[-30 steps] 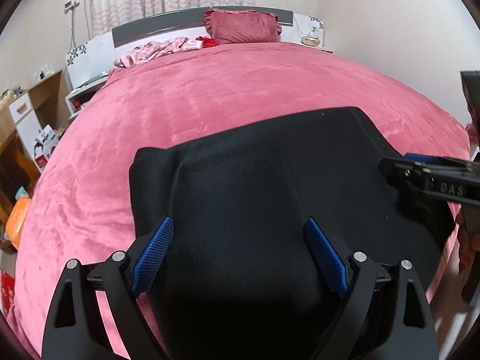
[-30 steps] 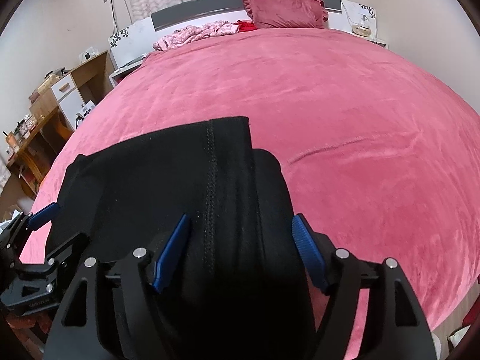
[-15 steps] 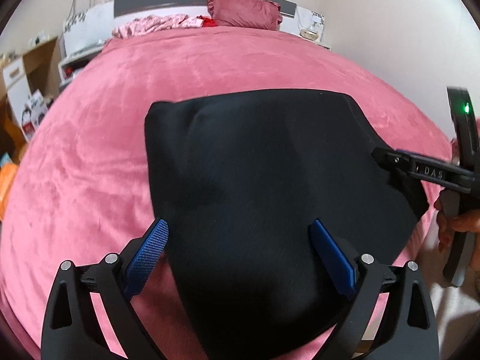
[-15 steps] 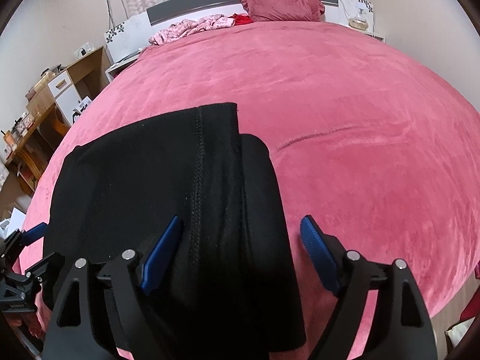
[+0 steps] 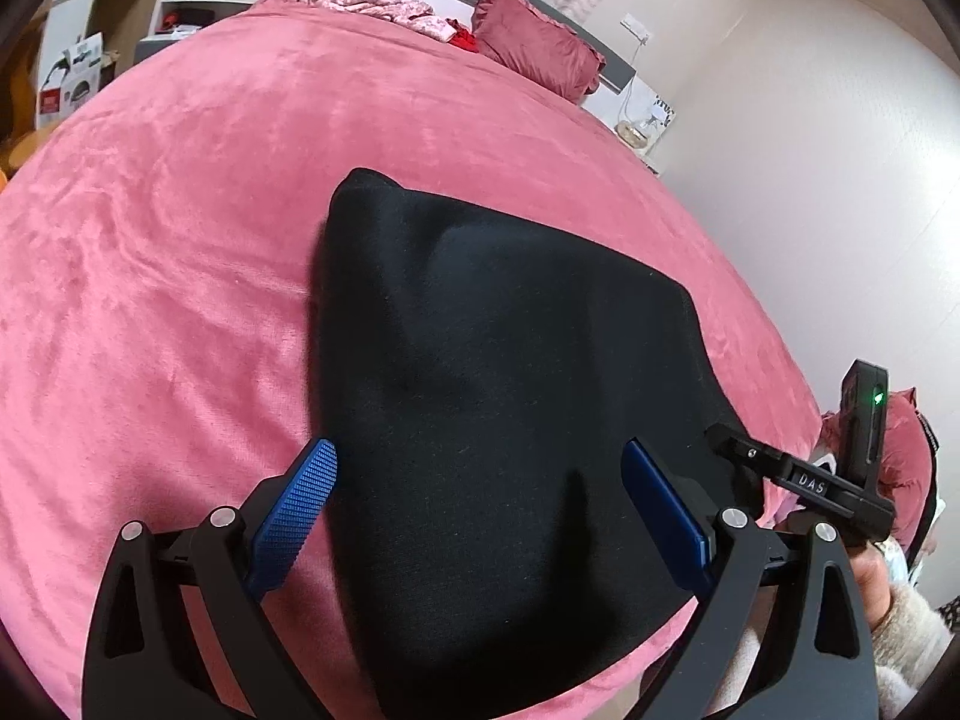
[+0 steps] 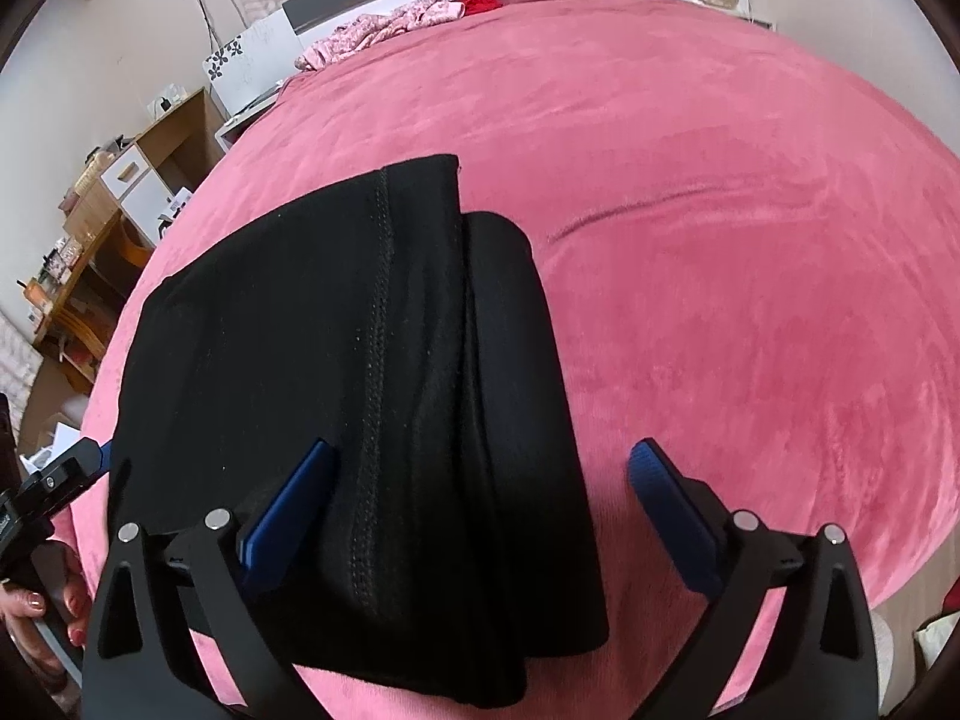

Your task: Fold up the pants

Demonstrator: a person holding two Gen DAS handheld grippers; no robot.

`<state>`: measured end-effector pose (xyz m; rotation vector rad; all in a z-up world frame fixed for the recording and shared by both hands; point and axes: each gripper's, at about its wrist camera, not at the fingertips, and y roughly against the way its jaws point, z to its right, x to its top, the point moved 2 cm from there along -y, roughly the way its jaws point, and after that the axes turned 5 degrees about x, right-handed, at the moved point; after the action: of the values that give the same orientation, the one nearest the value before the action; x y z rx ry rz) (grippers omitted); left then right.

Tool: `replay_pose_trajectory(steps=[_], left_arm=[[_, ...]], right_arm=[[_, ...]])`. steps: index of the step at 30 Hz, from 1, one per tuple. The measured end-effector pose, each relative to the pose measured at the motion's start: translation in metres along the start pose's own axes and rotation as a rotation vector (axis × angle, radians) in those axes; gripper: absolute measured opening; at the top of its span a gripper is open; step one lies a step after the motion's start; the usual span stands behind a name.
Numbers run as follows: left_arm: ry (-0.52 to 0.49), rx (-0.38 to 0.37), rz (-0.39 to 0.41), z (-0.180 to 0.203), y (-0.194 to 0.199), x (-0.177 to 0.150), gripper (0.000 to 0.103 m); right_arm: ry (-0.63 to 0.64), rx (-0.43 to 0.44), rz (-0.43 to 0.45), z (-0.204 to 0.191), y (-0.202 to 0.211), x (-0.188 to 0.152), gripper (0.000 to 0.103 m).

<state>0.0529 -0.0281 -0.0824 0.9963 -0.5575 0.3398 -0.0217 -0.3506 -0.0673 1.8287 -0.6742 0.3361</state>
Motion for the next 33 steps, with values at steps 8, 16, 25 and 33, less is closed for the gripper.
replay_pose_trajectory(steps=[8, 16, 25, 33], left_arm=[[0.07, -0.08, -0.005, -0.01, 0.006, -0.001, 0.095], [0.008, -0.08, -0.114, -0.012, -0.009, -0.015, 0.095], [-0.002, -0.118, -0.148, -0.01, -0.019, -0.02, 0.096], [-0.063, -0.087, -0.108, 0.005, -0.001, -0.011, 0.047]], right_arm=[[-0.097, 0.156, -0.07, 0.013, -0.005, -0.006, 0.101], [-0.183, 0.243, -0.082, 0.029, -0.003, -0.009, 0.101], [-0.179, 0.259, -0.066, 0.031, -0.002, -0.006, 0.096], [-0.101, 0.31, 0.036, 0.013, 0.026, -0.001, 0.054]])
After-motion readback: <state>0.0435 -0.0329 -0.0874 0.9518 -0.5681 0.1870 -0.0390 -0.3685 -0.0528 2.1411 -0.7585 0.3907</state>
